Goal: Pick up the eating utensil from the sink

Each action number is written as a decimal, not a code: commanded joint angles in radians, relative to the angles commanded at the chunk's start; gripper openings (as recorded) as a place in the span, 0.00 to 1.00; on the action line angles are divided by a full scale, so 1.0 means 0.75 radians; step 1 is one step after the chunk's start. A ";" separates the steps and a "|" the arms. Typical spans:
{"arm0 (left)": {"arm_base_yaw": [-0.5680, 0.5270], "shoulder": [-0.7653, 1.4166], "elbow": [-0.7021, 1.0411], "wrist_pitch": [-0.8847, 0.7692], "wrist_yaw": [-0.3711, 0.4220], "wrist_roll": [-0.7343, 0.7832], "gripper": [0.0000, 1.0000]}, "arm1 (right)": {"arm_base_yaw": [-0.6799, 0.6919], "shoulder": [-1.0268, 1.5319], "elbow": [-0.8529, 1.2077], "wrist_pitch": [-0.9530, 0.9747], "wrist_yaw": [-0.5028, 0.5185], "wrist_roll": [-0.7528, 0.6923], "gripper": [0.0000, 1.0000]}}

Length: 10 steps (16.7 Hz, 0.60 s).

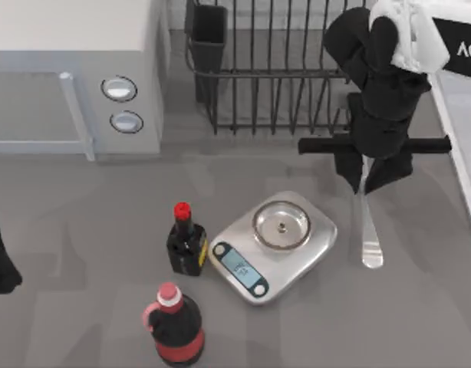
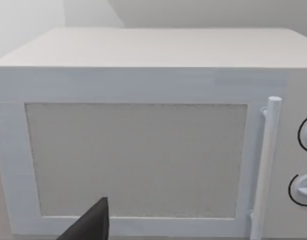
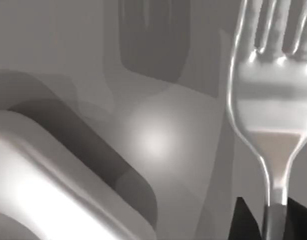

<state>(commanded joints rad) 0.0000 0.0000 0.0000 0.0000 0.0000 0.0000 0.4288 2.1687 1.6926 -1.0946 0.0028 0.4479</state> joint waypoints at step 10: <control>0.000 0.000 0.000 0.000 0.000 0.000 1.00 | 0.000 0.000 0.000 0.000 0.000 0.000 0.53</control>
<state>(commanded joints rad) 0.0000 0.0000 0.0000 0.0000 0.0000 0.0000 0.4288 2.1688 1.6925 -1.0944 0.0028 0.4479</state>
